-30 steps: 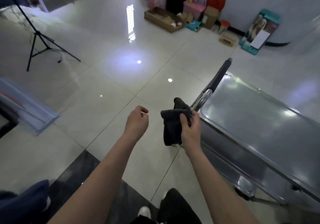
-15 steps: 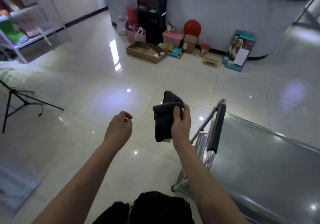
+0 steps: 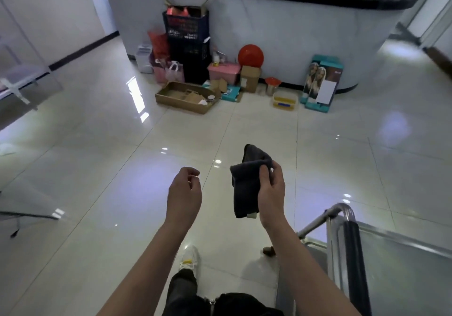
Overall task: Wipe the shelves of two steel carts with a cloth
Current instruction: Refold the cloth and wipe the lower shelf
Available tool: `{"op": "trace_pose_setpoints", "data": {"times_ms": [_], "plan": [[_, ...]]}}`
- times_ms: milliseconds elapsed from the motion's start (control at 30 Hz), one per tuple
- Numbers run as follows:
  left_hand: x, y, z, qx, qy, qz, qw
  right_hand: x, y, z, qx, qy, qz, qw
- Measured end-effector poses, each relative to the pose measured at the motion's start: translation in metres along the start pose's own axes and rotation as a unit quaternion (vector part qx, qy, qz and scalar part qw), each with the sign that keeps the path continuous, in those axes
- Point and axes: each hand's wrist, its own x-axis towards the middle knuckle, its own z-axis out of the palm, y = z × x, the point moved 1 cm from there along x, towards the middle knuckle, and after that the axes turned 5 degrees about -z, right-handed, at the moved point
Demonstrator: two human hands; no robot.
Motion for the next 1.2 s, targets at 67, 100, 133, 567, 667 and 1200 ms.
{"op": "trace_pose_setpoints", "data": {"times_ms": [67, 100, 133, 567, 667, 1200], "plan": [[0.053, 0.016, 0.014, -0.003, -0.031, 0.012, 0.999, 0.040, 0.003, 0.014, 0.003, 0.027, -0.006, 1.000], [0.080, 0.025, 0.020, -0.001, -0.051, 0.017, 0.999, 0.060, 0.003, 0.021, 0.005, 0.043, -0.009, 0.999], [0.106, 0.037, 0.027, 0.004, -0.071, 0.023, 0.997, 0.080, 0.001, 0.027, 0.005, 0.061, -0.011, 0.998], [0.290, 0.160, 0.195, 0.019, -0.297, 0.121, 0.947, 0.261, -0.010, -0.008, -0.010, 0.294, -0.030, 0.955], [0.318, 0.186, 0.248, 0.030, -0.329, 0.138, 0.934, 0.303, -0.003, -0.033, 0.007, 0.333, -0.026, 0.943], [0.371, 0.400, 0.576, 0.043, -0.463, 0.205, 0.861, 0.549, -0.025, -0.260, 0.033, 0.474, -0.052, 0.879]]}}
